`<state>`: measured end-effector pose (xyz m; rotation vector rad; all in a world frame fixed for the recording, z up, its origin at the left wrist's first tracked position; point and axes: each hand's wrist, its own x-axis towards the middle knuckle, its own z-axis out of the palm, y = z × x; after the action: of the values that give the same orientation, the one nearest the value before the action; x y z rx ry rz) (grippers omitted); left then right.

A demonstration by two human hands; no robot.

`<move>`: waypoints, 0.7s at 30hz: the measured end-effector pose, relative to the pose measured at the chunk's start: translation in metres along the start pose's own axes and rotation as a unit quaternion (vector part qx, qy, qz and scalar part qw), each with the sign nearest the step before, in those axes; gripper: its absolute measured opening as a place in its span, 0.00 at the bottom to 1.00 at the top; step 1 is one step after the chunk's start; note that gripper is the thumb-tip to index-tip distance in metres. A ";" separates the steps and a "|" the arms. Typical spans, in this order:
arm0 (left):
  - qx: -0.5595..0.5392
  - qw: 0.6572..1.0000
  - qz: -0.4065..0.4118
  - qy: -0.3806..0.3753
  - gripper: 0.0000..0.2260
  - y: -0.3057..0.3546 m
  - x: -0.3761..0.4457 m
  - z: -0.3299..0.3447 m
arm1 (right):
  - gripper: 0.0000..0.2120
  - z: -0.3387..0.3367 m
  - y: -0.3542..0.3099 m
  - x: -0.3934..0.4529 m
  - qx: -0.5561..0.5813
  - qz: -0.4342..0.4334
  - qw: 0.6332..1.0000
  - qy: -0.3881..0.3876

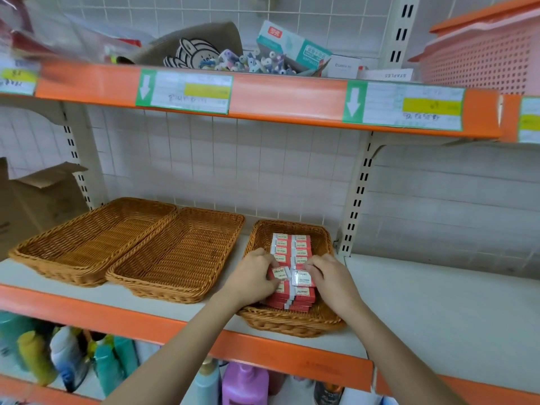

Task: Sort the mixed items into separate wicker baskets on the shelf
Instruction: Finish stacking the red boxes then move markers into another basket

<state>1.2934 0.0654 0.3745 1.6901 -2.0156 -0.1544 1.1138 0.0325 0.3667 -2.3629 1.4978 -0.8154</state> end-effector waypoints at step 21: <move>-0.042 0.998 0.044 0.003 0.07 0.006 -0.001 -0.006 | 0.19 -0.004 -0.006 -0.004 -0.053 0.023 0.998 -0.034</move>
<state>1.2905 0.0696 0.3819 1.5453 -2.0468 -0.2008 1.1145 0.0396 0.3715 -2.3953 1.5995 -0.6531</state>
